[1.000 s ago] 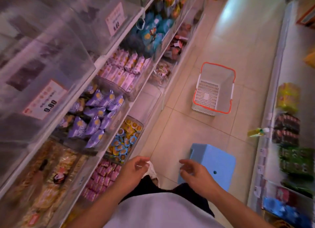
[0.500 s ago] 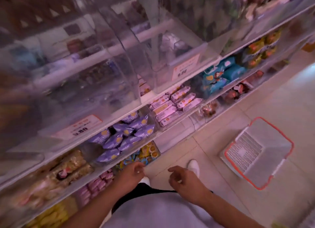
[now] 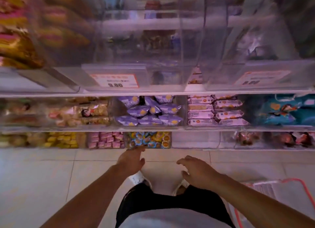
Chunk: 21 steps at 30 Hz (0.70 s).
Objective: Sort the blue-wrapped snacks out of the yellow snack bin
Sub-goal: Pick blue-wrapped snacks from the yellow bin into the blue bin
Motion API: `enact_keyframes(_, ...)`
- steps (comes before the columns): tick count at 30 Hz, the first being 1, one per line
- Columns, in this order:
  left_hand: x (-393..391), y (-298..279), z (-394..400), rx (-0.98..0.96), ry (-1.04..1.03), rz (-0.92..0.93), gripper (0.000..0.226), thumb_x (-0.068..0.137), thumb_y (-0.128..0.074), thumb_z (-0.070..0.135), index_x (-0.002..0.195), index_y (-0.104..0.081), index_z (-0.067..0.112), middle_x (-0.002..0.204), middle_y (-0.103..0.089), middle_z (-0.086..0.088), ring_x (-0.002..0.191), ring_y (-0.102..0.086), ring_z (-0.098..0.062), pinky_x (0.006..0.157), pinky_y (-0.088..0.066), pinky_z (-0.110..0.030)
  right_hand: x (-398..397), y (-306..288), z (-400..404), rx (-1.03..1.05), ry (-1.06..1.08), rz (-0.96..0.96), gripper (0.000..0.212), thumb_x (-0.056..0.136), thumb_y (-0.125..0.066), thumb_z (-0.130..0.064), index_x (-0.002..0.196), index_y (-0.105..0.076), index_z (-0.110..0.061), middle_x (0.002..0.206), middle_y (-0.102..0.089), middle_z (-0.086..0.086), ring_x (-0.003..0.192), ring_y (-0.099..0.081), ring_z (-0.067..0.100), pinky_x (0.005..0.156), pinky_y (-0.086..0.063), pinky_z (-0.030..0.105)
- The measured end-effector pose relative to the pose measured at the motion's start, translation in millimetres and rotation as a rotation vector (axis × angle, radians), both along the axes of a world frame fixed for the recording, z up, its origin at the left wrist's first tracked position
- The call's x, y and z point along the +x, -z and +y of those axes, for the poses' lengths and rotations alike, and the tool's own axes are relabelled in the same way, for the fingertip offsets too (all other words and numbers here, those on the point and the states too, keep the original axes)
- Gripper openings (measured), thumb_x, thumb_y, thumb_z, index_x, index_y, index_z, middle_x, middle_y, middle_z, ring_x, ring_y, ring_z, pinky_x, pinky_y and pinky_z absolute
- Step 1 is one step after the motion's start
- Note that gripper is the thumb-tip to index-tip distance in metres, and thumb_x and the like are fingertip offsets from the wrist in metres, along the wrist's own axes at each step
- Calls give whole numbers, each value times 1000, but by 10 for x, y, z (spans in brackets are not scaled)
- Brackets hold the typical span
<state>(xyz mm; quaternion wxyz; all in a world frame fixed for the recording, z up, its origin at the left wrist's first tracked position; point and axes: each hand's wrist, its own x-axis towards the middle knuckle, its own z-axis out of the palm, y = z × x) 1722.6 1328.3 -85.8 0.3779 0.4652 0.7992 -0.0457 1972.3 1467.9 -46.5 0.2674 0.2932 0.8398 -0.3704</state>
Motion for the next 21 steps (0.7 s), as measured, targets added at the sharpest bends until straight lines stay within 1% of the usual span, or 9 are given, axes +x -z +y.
enact_keyframes(2,-133,155,-28,-9,49,68,53,94,-52,38,144,-41,25,145,-49,-2,125,-56,-24,97,-49,-35,-292,185,1,0,-91,-5,51,95,-49,-31,146,-42,-28,139,-48,3,124,-51,23,101,-44,34)
enact_keyframes(4,-252,302,-48,6,103,131,56,95,-51,38,148,-36,23,148,-45,-5,125,-55,-26,96,-48,-36,-574,423,16,23,-130,37,51,97,-47,-30,148,-39,-27,147,-44,3,130,-47,25,104,-44,36)
enact_keyframes(6,-309,484,-45,31,88,147,57,95,-51,38,148,-35,23,147,-44,-7,123,-56,-29,93,-49,-38,-791,741,30,82,-154,88,52,99,-45,-29,150,-35,-25,151,-40,5,132,-46,28,102,-46,39)
enact_keyframes(9,-337,927,82,191,35,188,59,93,-54,38,148,-36,25,148,-40,-3,127,-51,-29,95,-50,-40,-1056,1349,73,176,-172,207,52,98,-45,-29,149,-34,-29,148,-41,5,126,-50,31,93,-50,42)
enact_keyframes(13,-280,1634,166,430,-4,292,70,88,-61,37,151,-35,21,153,-34,-5,132,-45,-33,102,-43,-42,-1275,2090,106,282,-185,459,51,96,-48,-33,146,-35,-33,148,-37,-1,121,-54,29,90,-51,45)
enact_keyframes(15,-258,1912,97,600,-32,342,68,86,-67,31,148,-43,17,149,-42,-7,131,-48,-34,99,-45,-43,-1320,2368,77,399,-221,546,56,95,-47,-36,148,-31,-33,148,-35,-3,115,-59,30,87,-54,48)
enact_keyframes(17,-297,2124,36,778,-17,385,58,84,-68,26,139,-55,14,138,-54,-8,124,-54,-32,96,-47,-42,-1373,2542,66,536,-247,610,61,92,-50,-37,149,-28,-32,144,-39,-2,109,-61,32,83,-55,48)
enact_keyframes(19,-344,2220,-24,869,-11,439,49,83,-65,27,131,-61,14,127,-61,-7,118,-57,-28,95,-44,-39,-1412,2613,46,614,-268,680,65,90,-55,-36,150,-32,-29,136,-47,2,107,-61,35,81,-55,47)
enact_keyframes(21,-379,2205,-50,911,-40,498,43,82,-70,24,124,-65,15,118,-65,-7,110,-59,-30,92,-42,-40,-1466,2565,64,624,-234,707,66,88,-61,-38,149,-37,-32,134,-53,3,113,-59,35,87,-53,43)
